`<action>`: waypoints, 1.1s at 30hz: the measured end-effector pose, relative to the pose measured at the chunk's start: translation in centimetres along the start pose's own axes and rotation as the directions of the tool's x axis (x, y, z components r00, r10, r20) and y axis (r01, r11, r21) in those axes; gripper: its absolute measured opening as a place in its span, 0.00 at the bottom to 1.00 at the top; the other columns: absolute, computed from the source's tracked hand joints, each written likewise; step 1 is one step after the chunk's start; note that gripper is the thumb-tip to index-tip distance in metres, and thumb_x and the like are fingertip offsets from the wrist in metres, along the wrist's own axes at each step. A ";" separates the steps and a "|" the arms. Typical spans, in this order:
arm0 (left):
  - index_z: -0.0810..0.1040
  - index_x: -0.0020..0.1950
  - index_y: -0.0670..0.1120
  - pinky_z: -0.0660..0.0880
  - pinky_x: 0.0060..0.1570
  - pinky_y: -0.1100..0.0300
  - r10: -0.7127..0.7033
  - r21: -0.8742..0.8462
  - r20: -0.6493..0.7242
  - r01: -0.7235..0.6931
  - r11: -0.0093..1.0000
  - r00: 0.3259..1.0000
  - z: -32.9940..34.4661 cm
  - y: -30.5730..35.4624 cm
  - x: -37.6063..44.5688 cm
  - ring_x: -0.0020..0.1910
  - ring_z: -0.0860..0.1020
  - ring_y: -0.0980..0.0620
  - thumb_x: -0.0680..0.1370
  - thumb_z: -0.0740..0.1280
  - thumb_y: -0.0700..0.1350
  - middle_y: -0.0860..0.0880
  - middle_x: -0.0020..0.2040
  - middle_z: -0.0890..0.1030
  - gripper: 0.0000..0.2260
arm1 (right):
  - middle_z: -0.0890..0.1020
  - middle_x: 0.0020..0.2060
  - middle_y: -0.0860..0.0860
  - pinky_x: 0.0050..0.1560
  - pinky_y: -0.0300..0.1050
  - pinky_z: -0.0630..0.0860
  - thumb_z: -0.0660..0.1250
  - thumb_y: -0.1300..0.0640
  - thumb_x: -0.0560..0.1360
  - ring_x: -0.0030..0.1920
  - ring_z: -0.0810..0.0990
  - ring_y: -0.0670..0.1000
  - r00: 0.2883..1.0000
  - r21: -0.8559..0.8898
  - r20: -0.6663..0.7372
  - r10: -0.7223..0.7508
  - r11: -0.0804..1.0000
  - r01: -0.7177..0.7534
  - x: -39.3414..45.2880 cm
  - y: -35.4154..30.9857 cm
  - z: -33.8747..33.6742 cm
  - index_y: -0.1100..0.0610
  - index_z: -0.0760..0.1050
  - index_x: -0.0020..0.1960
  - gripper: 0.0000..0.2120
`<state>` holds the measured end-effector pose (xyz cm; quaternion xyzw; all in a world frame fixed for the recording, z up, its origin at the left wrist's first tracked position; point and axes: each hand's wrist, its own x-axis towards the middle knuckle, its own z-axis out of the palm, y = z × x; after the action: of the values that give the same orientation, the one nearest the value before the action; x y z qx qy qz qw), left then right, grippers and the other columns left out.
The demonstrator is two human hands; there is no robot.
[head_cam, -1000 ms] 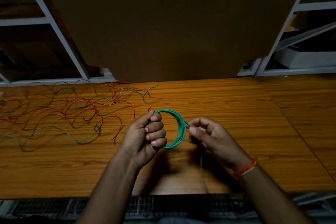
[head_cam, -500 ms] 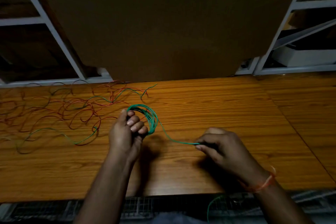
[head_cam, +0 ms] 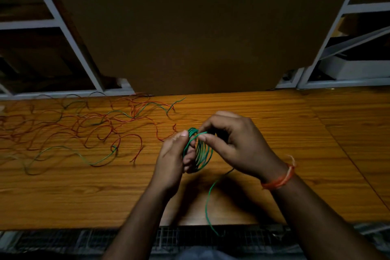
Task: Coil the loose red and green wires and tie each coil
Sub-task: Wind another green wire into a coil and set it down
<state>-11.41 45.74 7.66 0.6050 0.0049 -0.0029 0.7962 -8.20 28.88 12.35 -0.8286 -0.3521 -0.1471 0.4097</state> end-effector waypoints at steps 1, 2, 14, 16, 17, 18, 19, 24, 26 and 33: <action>0.71 0.44 0.43 0.55 0.26 0.64 -0.022 -0.038 0.015 0.023 0.999 1.000 0.0 0.2 0.0 0.23 0.58 0.56 0.83 0.59 0.52 0.51 0.26 0.62 0.15 | 0.77 0.40 0.46 0.39 0.35 0.70 0.71 0.58 0.77 0.42 0.76 0.43 0.999 0.022 -0.026 0.028 0.999 -0.028 0.2 0.2 0.3 0.55 0.81 0.47 0.01; 0.72 0.44 0.42 0.54 0.27 0.63 -0.044 -0.075 0.037 0.047 0.996 0.998 0.0 0.3 -0.1 0.23 0.57 0.56 0.82 0.58 0.54 0.51 0.26 0.61 0.16 | 0.77 0.43 0.47 0.41 0.40 0.73 0.70 0.57 0.78 0.45 0.77 0.44 0.997 0.047 -0.044 0.060 0.997 -0.058 0.2 0.4 0.7 0.55 0.80 0.48 0.01; 0.72 0.40 0.45 0.53 0.23 0.65 -0.185 -0.408 0.168 0.239 0.881 0.968 0.3 0.8 -0.6 0.21 0.53 0.58 0.82 0.59 0.51 0.55 0.25 0.58 0.14 | 0.75 0.32 0.53 0.36 0.39 0.71 0.64 0.50 0.80 0.32 0.73 0.49 0.795 0.740 0.299 0.528 0.397 -0.543 -1.6 1.7 3.0 0.60 0.77 0.49 0.13; 0.72 0.38 0.46 0.53 0.22 0.65 -0.230 -0.478 0.195 0.297 0.827 0.953 0.5 0.7 -0.7 0.19 0.56 0.60 0.81 0.60 0.51 0.55 0.23 0.59 0.14 | 0.70 0.29 0.51 0.34 0.40 0.65 0.60 0.49 0.83 0.30 0.67 0.48 0.777 0.741 0.319 0.543 0.368 -0.562 -1.7 1.8 3.4 0.61 0.77 0.45 0.17; 0.72 0.38 0.47 0.54 0.21 0.65 -0.250 -0.509 0.214 0.326 0.797 0.944 0.6 0.6 -0.7 0.19 0.57 0.60 0.81 0.60 0.51 0.56 0.23 0.60 0.14 | 0.68 0.28 0.49 0.33 0.41 0.64 0.59 0.50 0.84 0.30 0.65 0.47 0.775 0.740 0.303 0.554 0.375 -0.558 -1.6 1.8 3.6 0.60 0.76 0.42 0.18; 0.72 0.38 0.47 0.54 0.21 0.65 -0.265 -0.536 0.235 0.352 0.767 0.935 0.8 0.6 -0.7 0.18 0.58 0.60 0.81 0.59 0.50 0.56 0.22 0.60 0.14 | 0.67 0.27 0.48 0.32 0.40 0.62 0.58 0.50 0.85 0.30 0.63 0.46 0.775 0.738 0.279 0.567 0.389 -0.551 -1.6 1.7 3.8 0.59 0.74 0.40 0.19; 0.72 0.37 0.47 0.54 0.21 0.65 -0.275 -0.557 0.253 0.372 0.743 0.928 0.9 0.6 -0.7 0.18 0.58 0.61 0.81 0.59 0.50 0.56 0.22 0.60 0.14 | 0.66 0.27 0.46 0.31 0.41 0.61 0.57 0.50 0.85 0.29 0.62 0.46 0.776 0.732 0.254 0.577 0.410 -0.545 -1.7 1.5 4.0 0.57 0.72 0.39 0.19; 0.73 0.37 0.47 0.53 0.23 0.65 -0.298 -0.575 0.286 0.412 0.707 0.911 1.1 0.8 -0.8 0.21 0.52 0.59 0.81 0.59 0.50 0.56 0.23 0.60 0.14 | 0.64 0.26 0.46 0.31 0.44 0.60 0.58 0.47 0.85 0.27 0.62 0.46 0.776 0.721 0.201 0.597 0.446 -0.530 -2.1 1.4 4.6 0.54 0.69 0.37 0.20; 0.73 0.37 0.47 0.53 0.22 0.65 -0.309 -0.567 0.276 0.414 0.712 0.910 1.2 0.8 -0.8 0.20 0.54 0.60 0.80 0.59 0.50 0.56 0.23 0.60 0.14 | 0.66 0.26 0.47 0.32 0.44 0.61 0.57 0.47 0.85 0.27 0.63 0.46 0.777 0.734 0.198 0.598 0.434 -0.521 -2.4 1.3 4.7 0.56 0.70 0.38 0.20; 0.70 0.38 0.49 0.53 0.22 0.67 -0.265 -0.730 0.100 0.252 0.636 0.959 -1.4 1.8 0.4 0.20 0.53 0.58 0.81 0.58 0.50 0.54 0.23 0.60 0.13 | 0.78 0.33 0.52 0.31 0.38 0.70 0.64 0.45 0.79 0.30 0.75 0.48 0.805 0.653 0.230 0.547 0.527 -0.545 -5.8 3.2 5.3 0.58 0.75 0.53 0.15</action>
<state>-11.00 47.55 9.05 0.2264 0.0989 -0.1093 0.9628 -10.30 28.94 4.11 -0.6810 -0.1030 0.1293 0.7134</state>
